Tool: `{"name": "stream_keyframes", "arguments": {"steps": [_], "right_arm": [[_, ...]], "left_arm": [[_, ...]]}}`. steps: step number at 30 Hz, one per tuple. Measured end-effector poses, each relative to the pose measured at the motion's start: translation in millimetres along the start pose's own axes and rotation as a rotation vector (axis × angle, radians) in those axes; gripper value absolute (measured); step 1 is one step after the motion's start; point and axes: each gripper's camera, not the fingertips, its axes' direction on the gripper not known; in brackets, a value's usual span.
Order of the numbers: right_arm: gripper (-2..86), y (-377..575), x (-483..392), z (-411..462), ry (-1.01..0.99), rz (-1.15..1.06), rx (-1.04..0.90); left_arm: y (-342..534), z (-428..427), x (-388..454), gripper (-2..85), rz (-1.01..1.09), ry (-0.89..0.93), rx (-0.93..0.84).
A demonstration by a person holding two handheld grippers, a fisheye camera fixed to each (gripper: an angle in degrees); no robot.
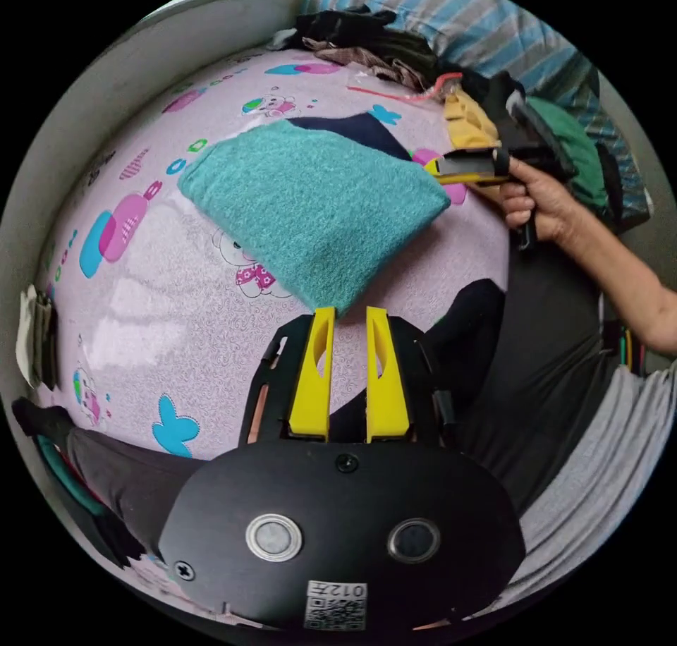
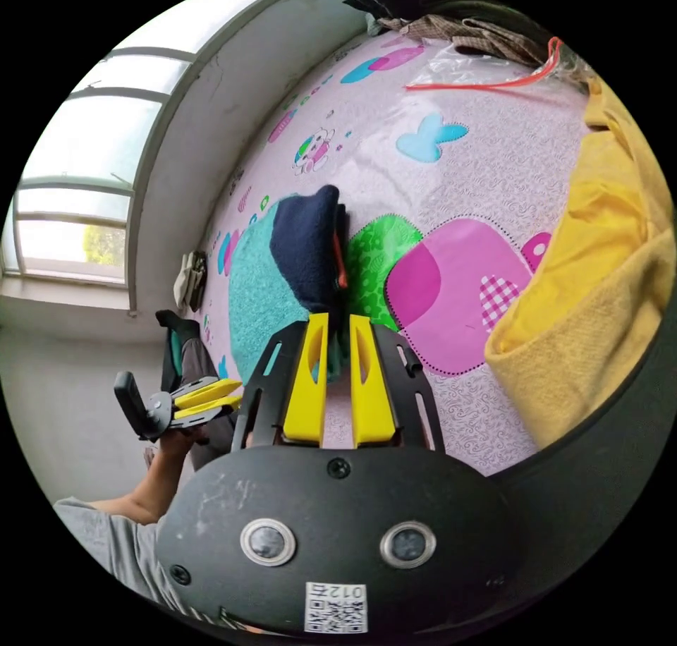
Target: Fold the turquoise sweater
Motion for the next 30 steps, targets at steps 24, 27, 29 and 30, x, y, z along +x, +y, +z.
{"name": "stream_keyframes", "arguments": {"steps": [24,27,29,30], "right_arm": [[3.4,-88,-21,47,-0.009,-0.295,-0.059],[10.6,-104,17,43,-0.111,-0.200,-0.103],[13.4,-117,40,56,-0.245,-0.130,-0.173],[13.7,-119,44,61,-0.271,-0.116,-0.187]], "left_arm": [[-8,1,-188,7.8,-0.322,0.230,0.223],[10,16,-248,10.4,-0.455,0.420,0.242],[13,28,-271,12.1,-0.489,0.510,0.246],[12,38,-282,13.1,-0.501,0.560,0.235]]}}
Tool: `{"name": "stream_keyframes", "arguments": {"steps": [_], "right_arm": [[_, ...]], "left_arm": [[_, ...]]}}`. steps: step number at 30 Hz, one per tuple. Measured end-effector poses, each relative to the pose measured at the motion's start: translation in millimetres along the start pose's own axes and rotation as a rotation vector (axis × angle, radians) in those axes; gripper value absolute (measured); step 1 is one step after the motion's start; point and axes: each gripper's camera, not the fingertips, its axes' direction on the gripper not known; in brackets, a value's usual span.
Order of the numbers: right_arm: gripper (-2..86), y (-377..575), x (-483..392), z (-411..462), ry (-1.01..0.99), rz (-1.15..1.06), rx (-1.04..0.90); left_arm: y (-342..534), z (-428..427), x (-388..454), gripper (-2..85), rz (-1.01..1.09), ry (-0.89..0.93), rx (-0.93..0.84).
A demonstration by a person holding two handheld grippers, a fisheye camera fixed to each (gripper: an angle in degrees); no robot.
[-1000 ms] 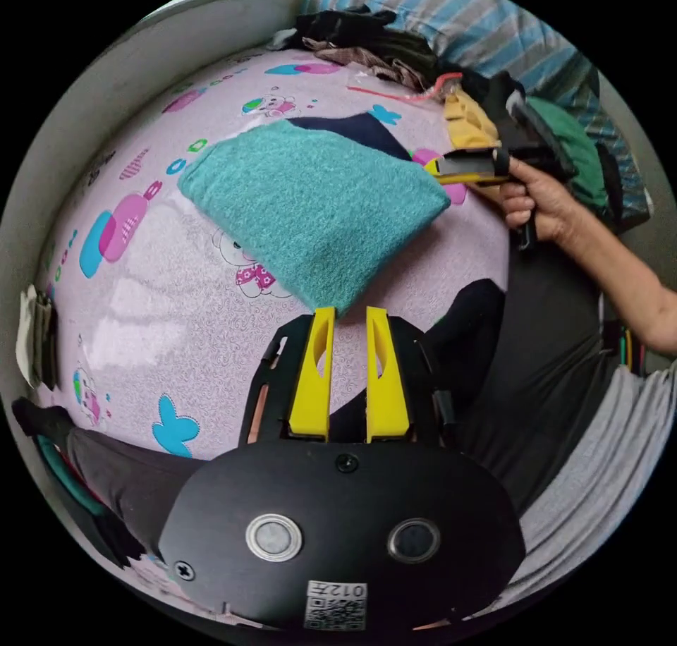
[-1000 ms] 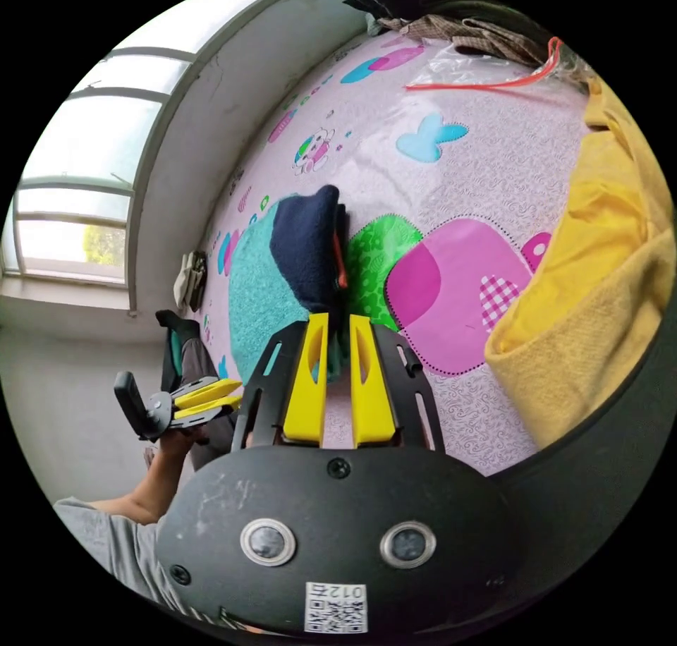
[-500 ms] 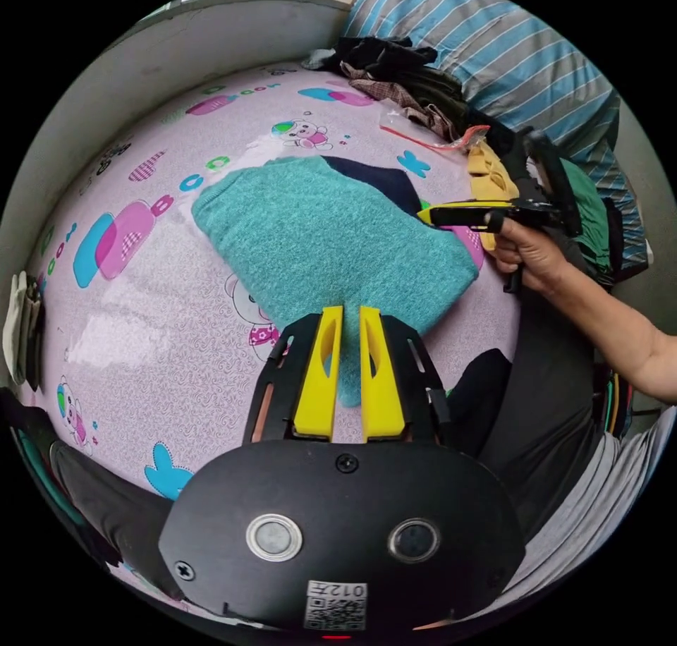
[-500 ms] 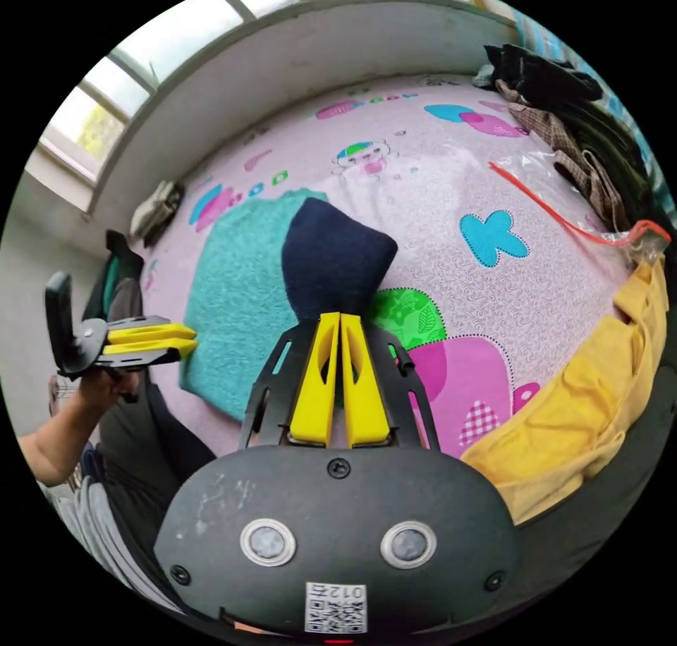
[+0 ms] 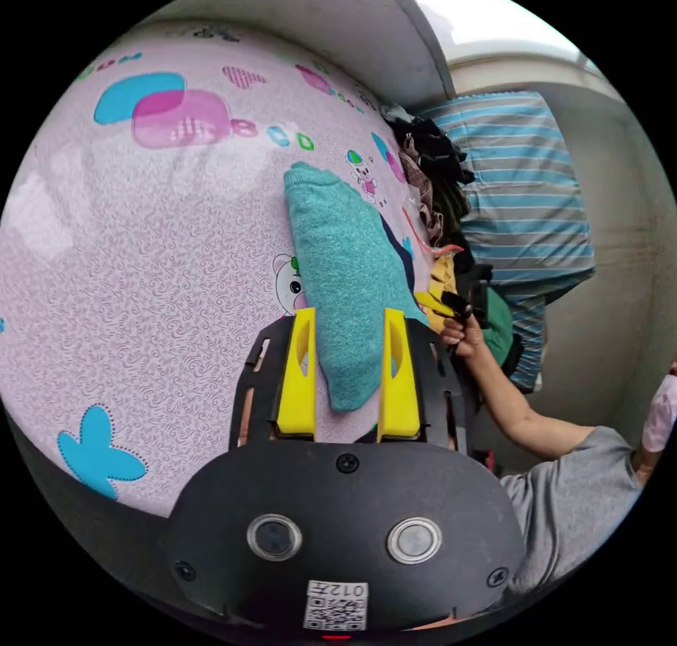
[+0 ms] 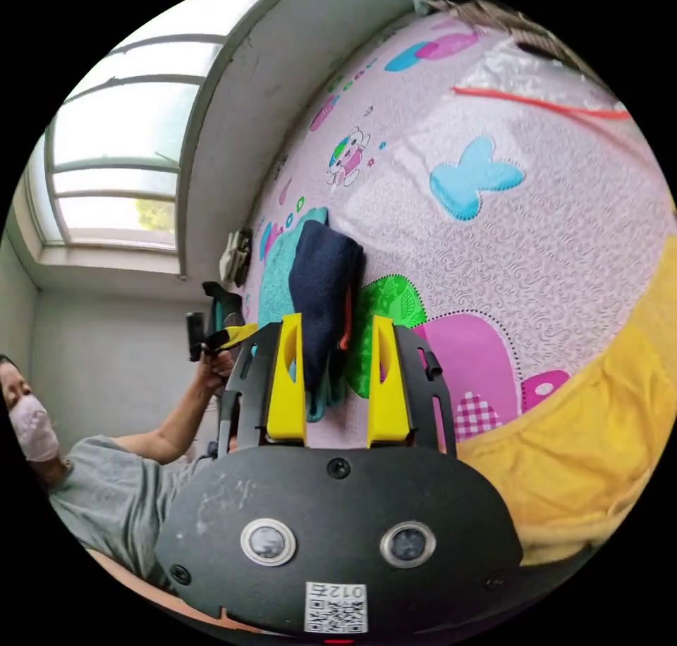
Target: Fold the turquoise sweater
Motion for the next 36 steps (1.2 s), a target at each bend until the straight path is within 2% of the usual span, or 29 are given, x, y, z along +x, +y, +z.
{"name": "stream_keyframes", "arguments": {"steps": [10,13,20,25,33,36], "right_arm": [[12.6,-40,26,54,-0.145,-0.003,-0.122],[11.2,-46,23,63,-0.119,-0.033,-0.135],[8.1,-38,27,66,-0.118,-0.011,-0.084],[8.2,-18,6,81,-0.083,-0.063,-0.179],[11.6,6,13,92,-0.121,-0.002,-0.178],[11.3,8,13,93,-0.109,-0.002,-0.178]], "left_arm": [[-35,18,-73,14.7,-0.080,0.162,-0.009],[-43,17,-80,13.8,-0.056,0.110,-0.026],[-46,7,-98,11.2,-0.064,0.117,-0.033],[-28,-13,-104,11.1,-0.041,0.052,-0.129],[0,-19,-117,13.3,-0.059,0.149,-0.128],[7,-14,-112,13.5,-0.037,0.117,-0.137]]}}
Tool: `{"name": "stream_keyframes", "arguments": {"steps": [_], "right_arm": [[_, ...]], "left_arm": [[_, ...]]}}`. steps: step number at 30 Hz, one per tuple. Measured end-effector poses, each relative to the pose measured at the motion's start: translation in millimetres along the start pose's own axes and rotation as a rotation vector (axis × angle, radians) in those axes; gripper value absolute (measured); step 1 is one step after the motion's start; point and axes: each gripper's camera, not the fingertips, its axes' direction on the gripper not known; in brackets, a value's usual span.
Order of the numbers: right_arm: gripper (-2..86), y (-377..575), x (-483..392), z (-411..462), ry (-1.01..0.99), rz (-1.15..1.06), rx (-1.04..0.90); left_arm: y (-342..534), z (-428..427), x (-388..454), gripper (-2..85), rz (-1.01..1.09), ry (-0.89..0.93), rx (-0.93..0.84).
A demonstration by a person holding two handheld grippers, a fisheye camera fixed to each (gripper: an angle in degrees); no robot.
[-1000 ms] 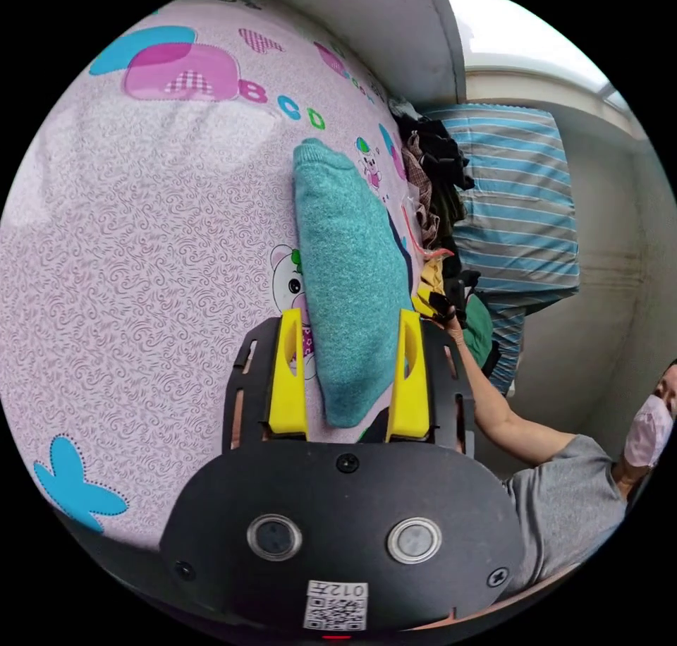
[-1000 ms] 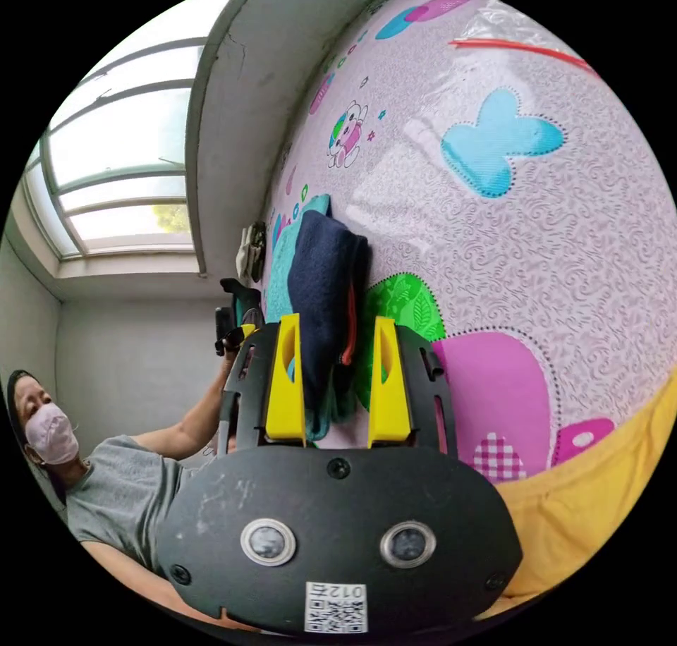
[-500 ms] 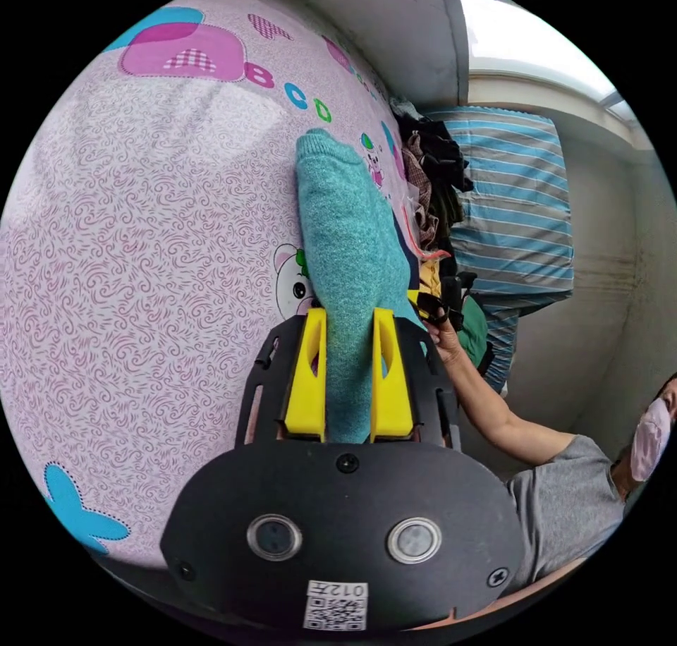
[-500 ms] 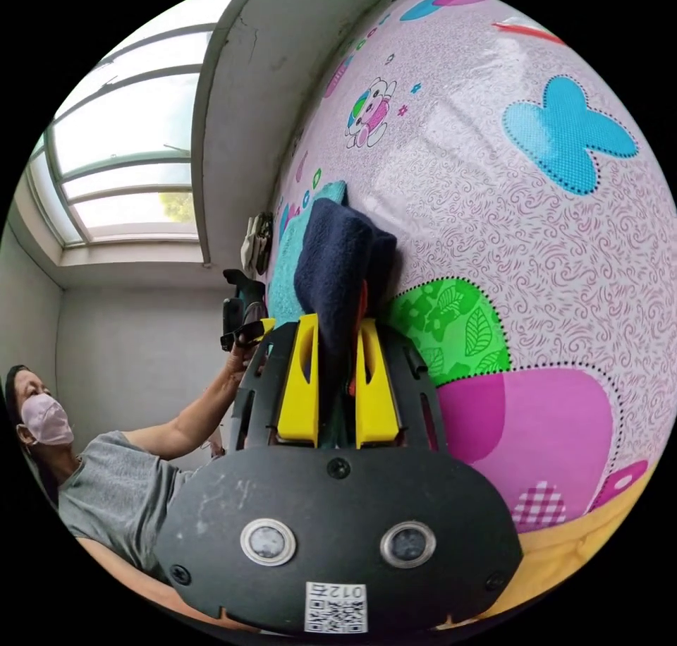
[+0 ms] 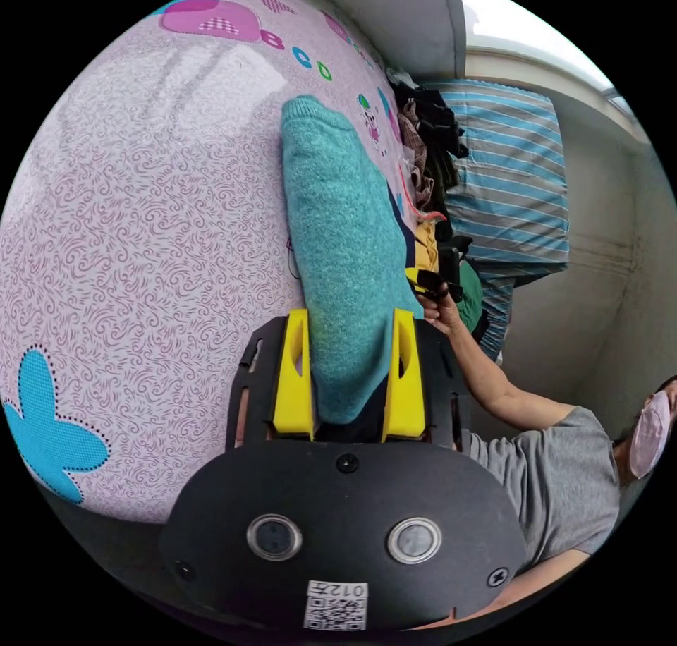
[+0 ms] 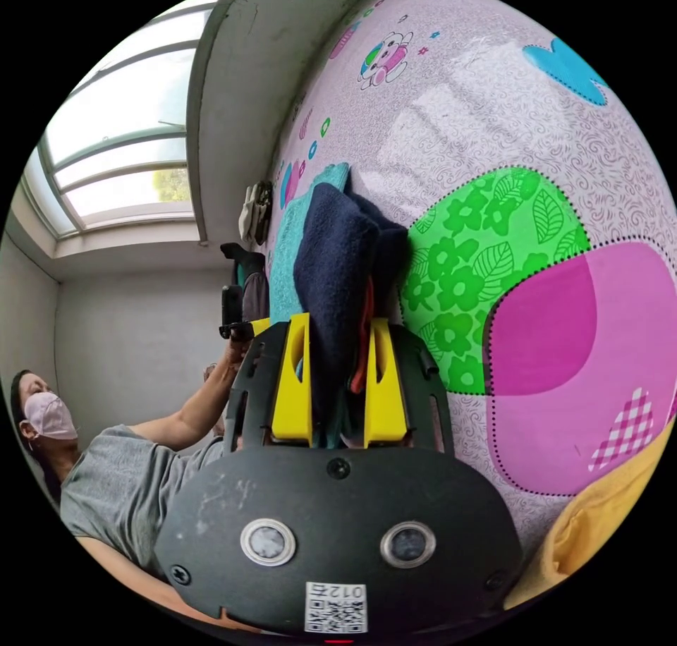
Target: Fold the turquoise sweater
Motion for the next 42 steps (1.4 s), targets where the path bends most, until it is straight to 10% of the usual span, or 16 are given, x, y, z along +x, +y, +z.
{"name": "stream_keyframes", "arguments": {"steps": [20,27,42], "right_arm": [[7.6,27,15,-31,-0.142,0.060,0.143],[8.4,33,19,-46,-0.082,0.061,0.116],[11.3,39,20,-37,-0.179,0.038,0.079]], "left_arm": [[9,37,47,10.4,-0.033,0.024,0.011],[47,29,145,7.5,0.104,-0.295,0.179],[40,218,321,7.7,0.422,-0.621,-0.085]]}}
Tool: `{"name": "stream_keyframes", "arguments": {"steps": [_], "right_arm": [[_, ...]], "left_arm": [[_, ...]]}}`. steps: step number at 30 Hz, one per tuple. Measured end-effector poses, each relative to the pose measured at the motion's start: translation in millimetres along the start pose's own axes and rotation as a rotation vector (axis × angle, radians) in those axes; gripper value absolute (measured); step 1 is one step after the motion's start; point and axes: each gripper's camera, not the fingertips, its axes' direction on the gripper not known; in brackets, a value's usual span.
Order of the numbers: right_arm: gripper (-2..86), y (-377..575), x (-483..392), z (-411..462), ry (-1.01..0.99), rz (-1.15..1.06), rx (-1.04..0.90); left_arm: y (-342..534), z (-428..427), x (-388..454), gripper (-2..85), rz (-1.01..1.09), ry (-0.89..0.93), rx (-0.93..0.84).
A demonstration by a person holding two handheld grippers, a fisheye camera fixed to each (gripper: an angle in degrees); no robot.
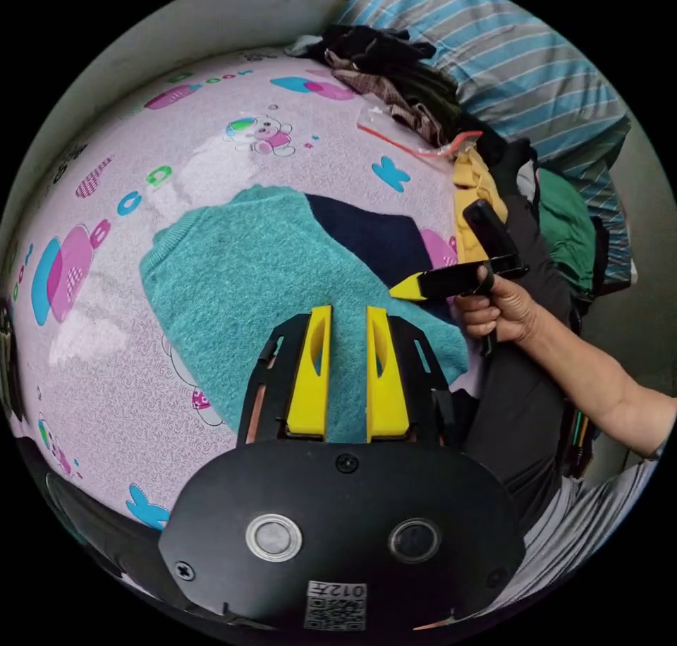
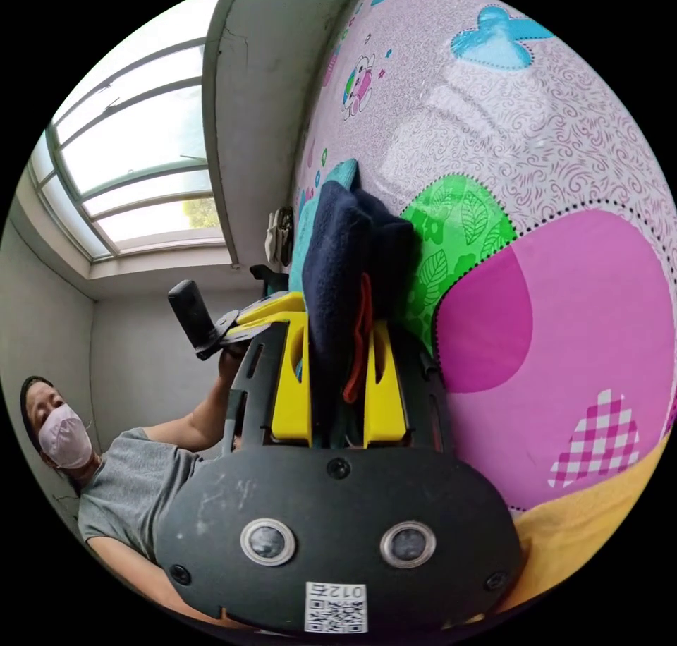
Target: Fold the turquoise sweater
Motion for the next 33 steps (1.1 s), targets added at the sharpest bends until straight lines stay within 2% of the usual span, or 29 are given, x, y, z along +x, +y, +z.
{"name": "stream_keyframes", "arguments": {"steps": [5,13,21,27,30,33], "right_arm": [[9.2,5,-3,1,-0.021,0.057,0.020],[9.3,12,-25,7,0.000,0.179,0.036],[8.9,27,-62,19,0.028,0.171,0.081],[8.4,38,-133,6,0.028,0.070,0.180],[8.4,33,-201,-10,0.174,-0.039,0.189],[8.4,25,-276,-11,0.406,-0.137,0.166]], "left_arm": [[14,-13,43,9.9,0.051,-0.049,0.023],[101,-4,223,13.1,0.558,-0.373,-0.004],[131,41,257,8.0,0.638,-0.668,0.006],[123,-6,263,4.8,0.625,-0.611,0.164],[109,-42,260,4.2,0.593,-0.528,0.297],[98,-76,242,3.6,0.519,-0.391,0.422]]}}
